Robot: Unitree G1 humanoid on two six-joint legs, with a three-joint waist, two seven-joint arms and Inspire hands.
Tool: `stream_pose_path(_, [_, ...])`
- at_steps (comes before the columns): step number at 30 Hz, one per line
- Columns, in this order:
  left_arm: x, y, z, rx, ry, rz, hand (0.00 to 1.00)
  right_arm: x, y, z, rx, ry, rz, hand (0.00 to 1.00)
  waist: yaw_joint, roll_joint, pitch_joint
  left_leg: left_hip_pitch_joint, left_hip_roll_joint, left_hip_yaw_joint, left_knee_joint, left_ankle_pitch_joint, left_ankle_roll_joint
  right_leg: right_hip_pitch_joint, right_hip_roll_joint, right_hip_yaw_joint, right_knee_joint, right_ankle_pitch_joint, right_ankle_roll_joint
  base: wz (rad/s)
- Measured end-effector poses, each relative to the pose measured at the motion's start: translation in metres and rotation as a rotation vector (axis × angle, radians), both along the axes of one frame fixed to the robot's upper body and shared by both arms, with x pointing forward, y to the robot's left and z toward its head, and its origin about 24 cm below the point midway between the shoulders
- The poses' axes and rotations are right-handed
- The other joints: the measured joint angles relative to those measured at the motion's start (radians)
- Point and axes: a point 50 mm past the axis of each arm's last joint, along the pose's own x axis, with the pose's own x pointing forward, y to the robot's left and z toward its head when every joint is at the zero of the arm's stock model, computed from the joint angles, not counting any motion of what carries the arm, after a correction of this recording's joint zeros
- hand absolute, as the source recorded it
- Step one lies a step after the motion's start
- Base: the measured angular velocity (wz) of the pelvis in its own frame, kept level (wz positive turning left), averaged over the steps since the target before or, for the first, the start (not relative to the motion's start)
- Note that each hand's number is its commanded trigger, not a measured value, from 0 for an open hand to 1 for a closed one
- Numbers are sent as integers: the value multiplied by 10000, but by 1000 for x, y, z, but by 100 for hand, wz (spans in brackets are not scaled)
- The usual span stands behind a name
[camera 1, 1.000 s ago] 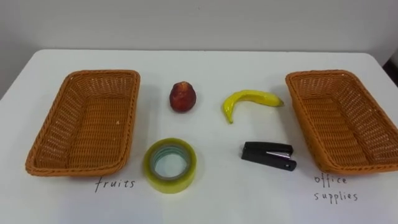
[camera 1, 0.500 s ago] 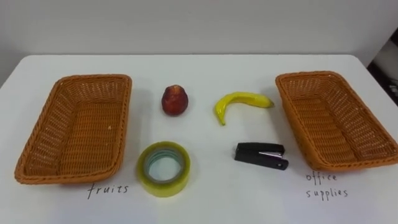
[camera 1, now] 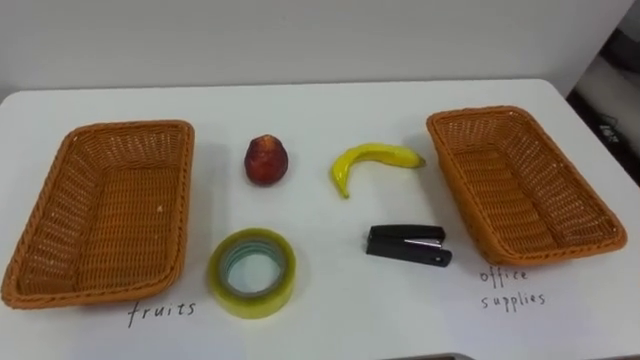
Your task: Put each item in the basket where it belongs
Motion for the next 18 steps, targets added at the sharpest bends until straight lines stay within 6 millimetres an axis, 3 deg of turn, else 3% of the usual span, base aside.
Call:
stream_pose_path(2, [0, -2, -1, -42, 33, -32, 0, 4, 3, 8, -794, 338, 288, 0, 29, 39, 63, 4, -14, 67, 2, 2, 2, -33, -4, 62, 33, 0, 1, -10])
stream_pose_path(9, [-6, -2, -1, -72, 200, -11, 0, 18, 1, 54, -3357, 114, 355, 0, 15, 142, 86, -52, -15, 287, 6, 4, 3, -340, 16, 318, 237, -18, 5, -16])
stream_pose_path(11, [-7, -2, -2, -105, 263, 18, 0, 39, 4, 103, -4957, -1940, 680, 0, 25, 120, 80, -54, -16, 382, 18, 5, 3, -466, 18, 417, 380, -49, -1, -17])
stream_pose_path(14, [-9, -3, -2, -124, 302, -9, 0, 63, 9, 159, -7848, -3736, 1530, 0, 57, 34, 67, -13, -6, 354, 24, 4, 3, -451, 24, 394, 306, -51, 1, 5])
stream_pose_path(15, [-9, -3, -2, -114, 344, -127, 0, 68, 12, 173, -8658, -4131, 1730, 0, 89, 20, 18, 2, 7, 330, 23, 2, 1, -411, 34, 374, 298, -47, -5, 9])
stream_pose_path(18, [-10, -7, -3, -187, 422, -325, 0, 71, 17, 186, -9710, -4362, 1965, 0, 285, -119, 1, -1, 31, 199, 0, -1, -2, -294, 46, 239, 148, 35, -21, 13])
